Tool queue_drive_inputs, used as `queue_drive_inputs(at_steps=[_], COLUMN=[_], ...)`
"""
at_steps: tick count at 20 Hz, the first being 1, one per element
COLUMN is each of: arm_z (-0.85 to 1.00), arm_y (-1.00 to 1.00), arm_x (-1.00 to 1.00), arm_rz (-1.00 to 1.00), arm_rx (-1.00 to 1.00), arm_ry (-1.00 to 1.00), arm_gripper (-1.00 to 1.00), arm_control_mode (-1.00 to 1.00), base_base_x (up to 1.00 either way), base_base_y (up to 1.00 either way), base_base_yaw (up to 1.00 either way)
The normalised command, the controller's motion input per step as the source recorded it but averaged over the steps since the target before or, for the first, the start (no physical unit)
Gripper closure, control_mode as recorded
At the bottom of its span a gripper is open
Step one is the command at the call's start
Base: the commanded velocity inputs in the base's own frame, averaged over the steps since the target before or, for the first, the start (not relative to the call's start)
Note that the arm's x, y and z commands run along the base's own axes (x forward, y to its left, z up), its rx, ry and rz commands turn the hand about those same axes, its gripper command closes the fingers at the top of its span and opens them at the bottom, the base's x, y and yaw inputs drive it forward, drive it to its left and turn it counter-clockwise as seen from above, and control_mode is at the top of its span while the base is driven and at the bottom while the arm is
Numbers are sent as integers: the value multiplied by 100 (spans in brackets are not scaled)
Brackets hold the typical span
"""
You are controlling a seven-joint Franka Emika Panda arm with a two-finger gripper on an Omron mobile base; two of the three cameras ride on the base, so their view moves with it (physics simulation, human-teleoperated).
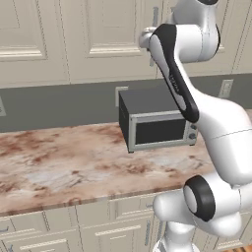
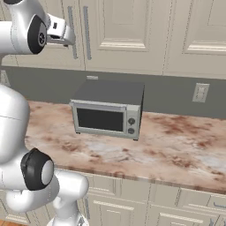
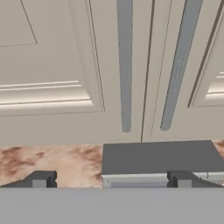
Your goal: Move the bowls from the cabinet to the plates on the dining table.
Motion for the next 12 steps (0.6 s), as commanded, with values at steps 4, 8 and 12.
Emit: queue_drive_inputs(at_steps=[4, 8, 12], arm_z=[0, 0, 0], arm_y=[0, -16, -16], arm_x=[31, 16, 9], arm_rz=[0, 0, 0], arm_rx=[0, 0, 0], arm_ry=[0, 0, 0], arm_gripper=[-100, -100, -100], arm_control_mode=[-100, -100, -100], base_base_x=[0, 0, 0], base_base_y=[0, 0, 0], base_base_yaw=[0, 0, 0])
